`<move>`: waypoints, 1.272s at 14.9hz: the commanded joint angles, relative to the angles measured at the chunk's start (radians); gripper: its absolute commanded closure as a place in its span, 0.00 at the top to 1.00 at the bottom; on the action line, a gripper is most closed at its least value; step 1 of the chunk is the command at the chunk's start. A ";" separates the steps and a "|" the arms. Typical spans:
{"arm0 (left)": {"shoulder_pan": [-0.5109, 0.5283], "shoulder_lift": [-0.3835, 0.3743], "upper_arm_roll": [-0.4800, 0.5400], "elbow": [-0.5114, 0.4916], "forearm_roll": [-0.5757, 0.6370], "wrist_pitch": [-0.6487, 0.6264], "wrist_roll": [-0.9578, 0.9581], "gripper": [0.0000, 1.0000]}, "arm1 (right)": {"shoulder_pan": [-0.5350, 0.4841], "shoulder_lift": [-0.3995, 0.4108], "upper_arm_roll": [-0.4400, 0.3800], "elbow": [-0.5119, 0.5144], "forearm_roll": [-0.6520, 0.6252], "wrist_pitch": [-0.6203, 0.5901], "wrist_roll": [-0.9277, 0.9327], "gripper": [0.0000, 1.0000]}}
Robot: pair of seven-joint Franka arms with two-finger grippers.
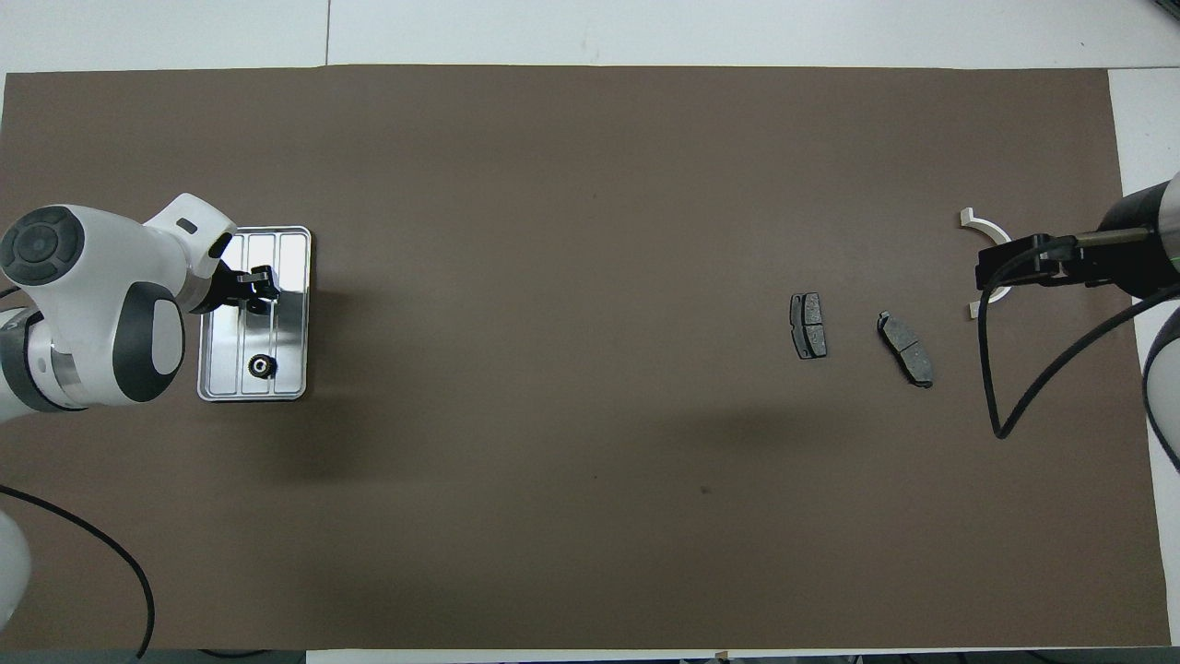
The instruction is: Pick bearing gear from pile to tray
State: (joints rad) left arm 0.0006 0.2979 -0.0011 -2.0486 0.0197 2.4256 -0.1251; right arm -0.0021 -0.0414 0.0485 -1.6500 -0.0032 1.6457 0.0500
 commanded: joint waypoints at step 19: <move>0.096 -0.436 0.016 0.201 -0.004 -0.785 0.030 1.00 | 0.002 -0.023 0.001 -0.022 0.023 -0.006 -0.022 1.00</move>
State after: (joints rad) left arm 0.0874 -0.1267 0.0185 -1.9036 0.0195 1.7602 -0.1244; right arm 0.0067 -0.0416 0.0487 -1.6500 -0.0031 1.6457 0.0500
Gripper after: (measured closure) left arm 0.000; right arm 0.000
